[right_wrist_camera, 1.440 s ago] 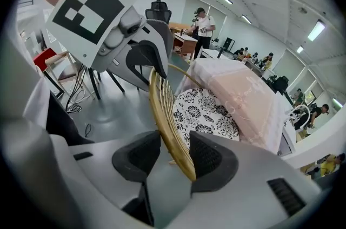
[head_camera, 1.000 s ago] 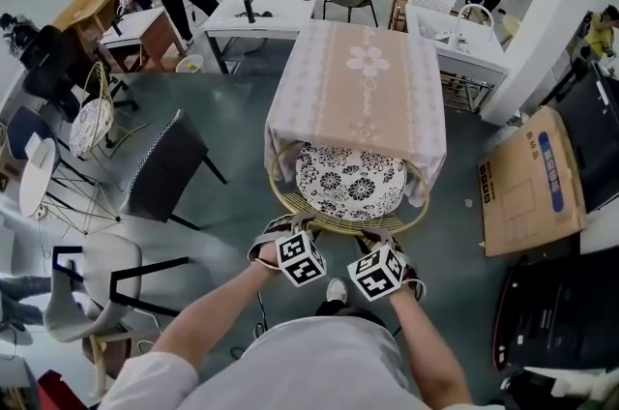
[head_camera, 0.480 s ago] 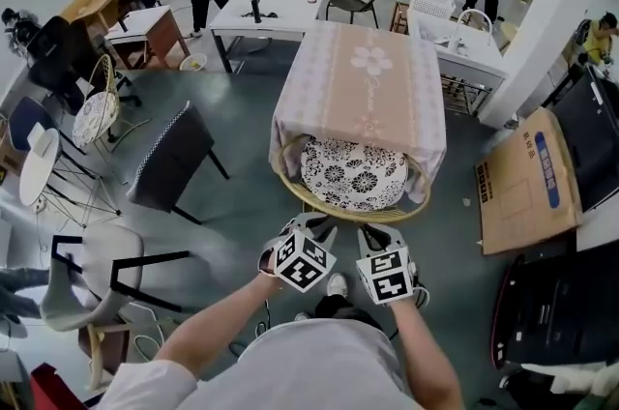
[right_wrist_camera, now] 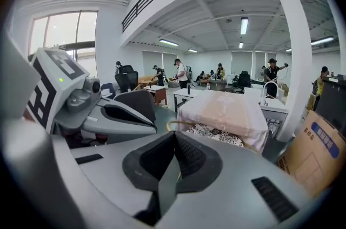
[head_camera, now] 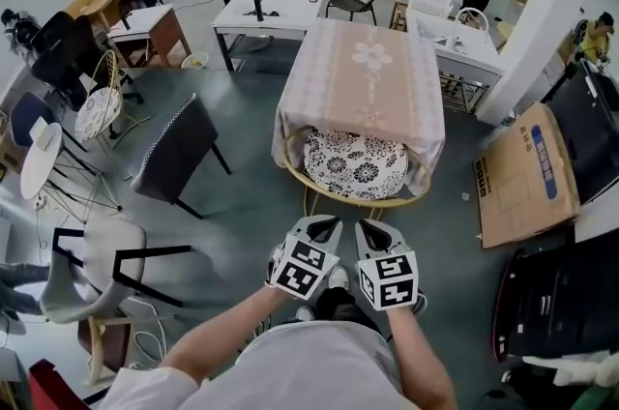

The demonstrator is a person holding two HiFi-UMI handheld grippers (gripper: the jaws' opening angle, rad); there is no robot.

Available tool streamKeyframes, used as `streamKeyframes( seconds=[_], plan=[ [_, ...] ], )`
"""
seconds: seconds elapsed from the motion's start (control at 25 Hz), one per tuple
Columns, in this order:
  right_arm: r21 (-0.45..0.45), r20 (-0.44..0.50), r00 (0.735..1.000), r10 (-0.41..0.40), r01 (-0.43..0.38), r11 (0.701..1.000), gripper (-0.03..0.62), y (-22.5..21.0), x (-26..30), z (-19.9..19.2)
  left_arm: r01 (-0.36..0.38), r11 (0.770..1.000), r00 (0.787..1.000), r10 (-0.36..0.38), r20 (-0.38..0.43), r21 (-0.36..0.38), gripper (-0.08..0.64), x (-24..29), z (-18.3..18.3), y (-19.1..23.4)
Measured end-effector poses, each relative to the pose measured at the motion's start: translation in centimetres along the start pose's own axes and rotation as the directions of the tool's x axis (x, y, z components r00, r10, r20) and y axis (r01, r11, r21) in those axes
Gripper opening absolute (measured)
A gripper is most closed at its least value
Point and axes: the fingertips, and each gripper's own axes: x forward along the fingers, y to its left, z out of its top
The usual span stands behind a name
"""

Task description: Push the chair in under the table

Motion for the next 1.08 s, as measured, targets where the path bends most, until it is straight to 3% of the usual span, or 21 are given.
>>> streamKeyframes(
  seconds=[0.24, 0.36, 1.08],
  plan=[
    [0.045, 0.066, 0.998, -0.012, 0.009, 0.999, 0.003, 1.4, -2.3, 0.3, -0.001, 0.997, 0.997, 0.007, 0.072, -0.073, 0.006, -1.9, 0.2, -1.5],
    [0.071, 0.074, 0.997, -0.023, 0.018, 0.997, 0.003, 1.6, -3.1, -0.1, -0.008, 0.996, 0.998, 0.015, 0.068, -0.093, 0.006, -2.2, -0.2, -2.0],
    [0.091, 0.068, 0.997, -0.042, 0.036, 0.995, 0.003, 2.6, -3.9, -1.1, 0.000, 0.995, 0.998, 0.006, 0.066, -0.097, 0.005, -3.1, -1.2, -2.4]
  ],
)
